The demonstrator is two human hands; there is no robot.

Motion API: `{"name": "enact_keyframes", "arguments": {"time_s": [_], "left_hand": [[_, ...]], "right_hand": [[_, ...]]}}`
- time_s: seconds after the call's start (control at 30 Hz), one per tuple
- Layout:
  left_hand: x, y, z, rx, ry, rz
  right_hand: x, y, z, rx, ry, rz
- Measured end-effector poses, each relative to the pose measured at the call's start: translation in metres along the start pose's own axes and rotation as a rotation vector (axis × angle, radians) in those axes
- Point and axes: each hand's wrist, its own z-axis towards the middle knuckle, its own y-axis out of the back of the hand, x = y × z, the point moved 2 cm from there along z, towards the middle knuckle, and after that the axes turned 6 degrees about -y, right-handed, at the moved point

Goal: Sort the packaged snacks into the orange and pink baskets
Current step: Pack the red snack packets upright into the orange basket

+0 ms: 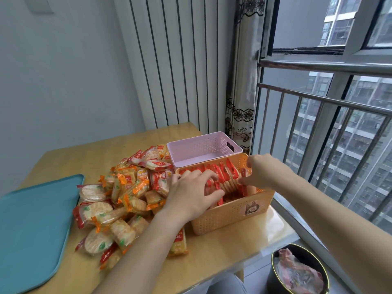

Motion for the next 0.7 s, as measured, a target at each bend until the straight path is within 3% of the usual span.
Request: {"name": "enact_keyframes", "arguments": {"time_s": [0.1, 0.23, 0.5, 0.7], "left_hand": [[-0.003, -0.001, 0.002, 0.103, -0.038, 0.074], [0.005, 0.004, 0.000, 0.079, 0.001, 0.128], [0.011, 0.006, -0.002, 0.056, 0.063, 0.087], [0.002, 0.006, -0.001, -0.033, 0.026, -0.284]], "right_hand": [[0.002, 0.002, 0.002, 0.060, 0.004, 0.065], [-0.008, 0.028, 0.004, 0.009, -0.010, 0.183], [0.004, 0.058, -0.003, 0.166, -0.078, 0.852], [0.027, 0.029, -0.010, 0.267, -0.090, 0.977]]}}
